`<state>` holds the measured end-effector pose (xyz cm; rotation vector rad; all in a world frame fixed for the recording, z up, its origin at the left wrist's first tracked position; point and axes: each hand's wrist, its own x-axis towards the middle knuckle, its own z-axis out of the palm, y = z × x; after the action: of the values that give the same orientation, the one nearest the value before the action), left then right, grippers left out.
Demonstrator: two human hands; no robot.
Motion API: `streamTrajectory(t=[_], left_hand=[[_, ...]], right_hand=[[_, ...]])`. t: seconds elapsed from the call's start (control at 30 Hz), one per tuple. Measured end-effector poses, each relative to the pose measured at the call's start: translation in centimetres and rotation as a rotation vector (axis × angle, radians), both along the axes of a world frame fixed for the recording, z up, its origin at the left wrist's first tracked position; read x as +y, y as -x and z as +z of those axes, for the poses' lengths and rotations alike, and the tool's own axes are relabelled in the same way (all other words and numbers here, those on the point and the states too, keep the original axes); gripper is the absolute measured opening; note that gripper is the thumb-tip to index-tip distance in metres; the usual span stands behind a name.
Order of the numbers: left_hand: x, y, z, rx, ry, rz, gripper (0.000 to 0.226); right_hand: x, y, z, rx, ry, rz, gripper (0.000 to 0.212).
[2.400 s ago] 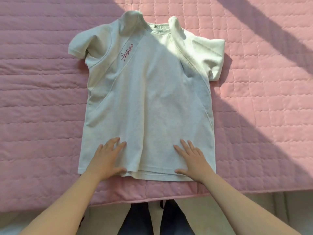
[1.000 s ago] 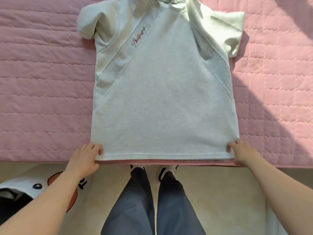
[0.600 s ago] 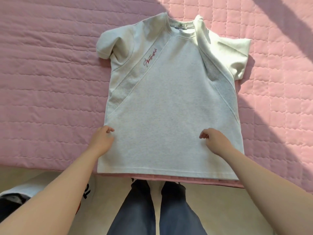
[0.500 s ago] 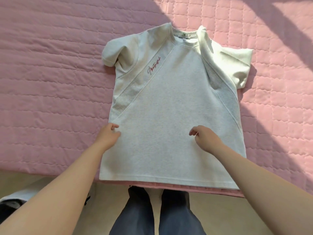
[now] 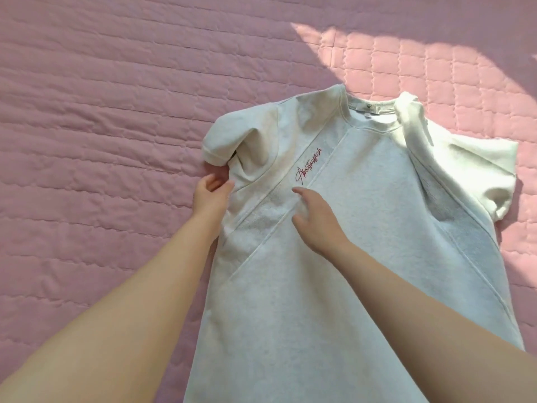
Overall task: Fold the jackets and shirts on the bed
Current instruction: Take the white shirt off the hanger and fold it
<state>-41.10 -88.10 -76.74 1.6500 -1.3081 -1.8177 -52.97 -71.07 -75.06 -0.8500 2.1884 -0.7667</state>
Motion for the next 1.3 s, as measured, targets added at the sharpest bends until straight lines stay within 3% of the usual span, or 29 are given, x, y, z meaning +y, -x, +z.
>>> streamTrajectory(t=[0.17,0.37,0.53,0.67,0.77,0.83,0.93,1.07,1.3], left_hand=[[-5.6,3.1,-1.3,0.168,0.010,-0.055,0.025],[-9.4,5.1,1.9,0.263,0.076,-0.059,0.014],[-13.0,5.2,3.5,0.229,0.312,-0.026,0.021],[-12.5,4.2,2.5,0.010,0.019,-0.229,0.062],[-11.3,2.7,1.5,0.047,-0.164,-0.208,0.040],[-10.7,1.7,1.2,0.104,-0.175,-0.389,0.025],[-9.8,1.3,1.0,0.122,-0.109,-0.582,0.057],[-9.8,0.6,1.2,0.040,-0.163,-0.790,0.036],[-9.6,-2.8,0.9,0.167,-0.302,-0.548,0.024]], right_hand=[[-5.8,2.5,-1.8,0.144,0.065,0.113,0.058],[-9.2,5.0,-0.9,0.227,0.121,-0.036,0.053],[-13.1,6.9,0.8,0.270,0.178,-0.022,0.047],[-16.0,6.4,0.5,0.278,0.009,0.161,0.055],[-17.2,6.1,-0.1,0.269,-0.087,0.197,0.059],[-18.1,6.3,-0.1,0.267,-0.108,0.186,0.060],[-19.2,7.3,0.3,0.327,-0.117,0.206,0.061],[-20.8,7.5,0.4,0.377,-0.191,0.404,0.081],[-21.5,6.5,-0.4,0.431,-0.270,0.496,0.098]])
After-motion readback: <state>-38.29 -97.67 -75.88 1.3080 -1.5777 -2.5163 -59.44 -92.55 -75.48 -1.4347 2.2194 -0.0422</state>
